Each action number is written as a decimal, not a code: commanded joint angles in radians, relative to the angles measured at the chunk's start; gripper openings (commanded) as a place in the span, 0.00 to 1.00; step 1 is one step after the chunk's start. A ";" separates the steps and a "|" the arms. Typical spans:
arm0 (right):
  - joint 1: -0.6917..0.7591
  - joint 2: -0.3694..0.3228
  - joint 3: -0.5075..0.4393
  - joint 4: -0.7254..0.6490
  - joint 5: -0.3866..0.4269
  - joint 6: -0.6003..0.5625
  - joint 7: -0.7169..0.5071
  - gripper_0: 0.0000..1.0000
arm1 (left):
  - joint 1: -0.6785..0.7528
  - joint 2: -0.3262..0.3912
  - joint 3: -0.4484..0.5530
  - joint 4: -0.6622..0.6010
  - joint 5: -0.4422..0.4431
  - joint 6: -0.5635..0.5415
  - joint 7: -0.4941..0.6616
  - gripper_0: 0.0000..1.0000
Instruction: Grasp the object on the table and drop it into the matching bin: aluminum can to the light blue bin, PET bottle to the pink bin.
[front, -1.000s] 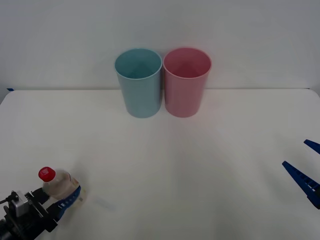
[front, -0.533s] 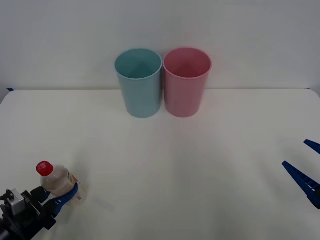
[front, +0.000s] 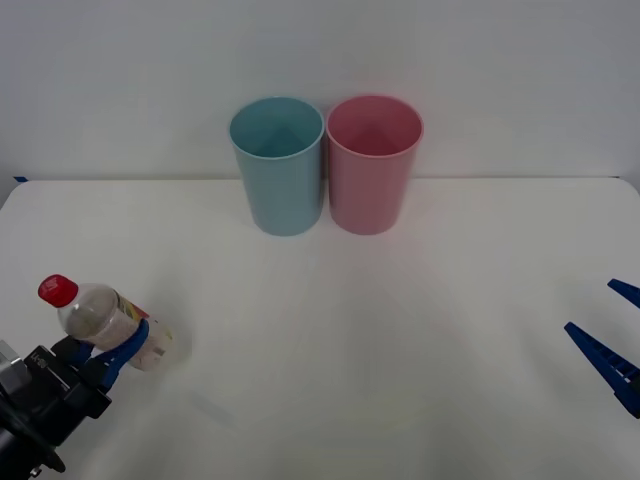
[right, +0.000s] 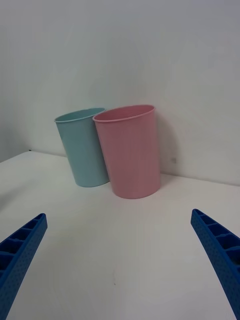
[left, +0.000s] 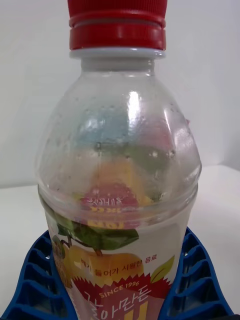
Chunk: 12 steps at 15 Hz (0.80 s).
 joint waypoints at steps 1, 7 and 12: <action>0.000 0.000 0.000 0.000 0.000 0.000 0.000 1.00 | 0.030 0.000 0.006 -0.121 0.028 0.072 0.071 0.00; 0.000 0.000 0.000 0.000 0.000 0.000 0.000 1.00 | 0.029 0.000 0.012 -0.232 0.077 0.139 0.131 0.00; 0.000 0.000 0.000 0.000 0.000 0.000 0.000 1.00 | -0.050 0.000 -0.011 -0.338 -0.003 0.166 0.309 0.00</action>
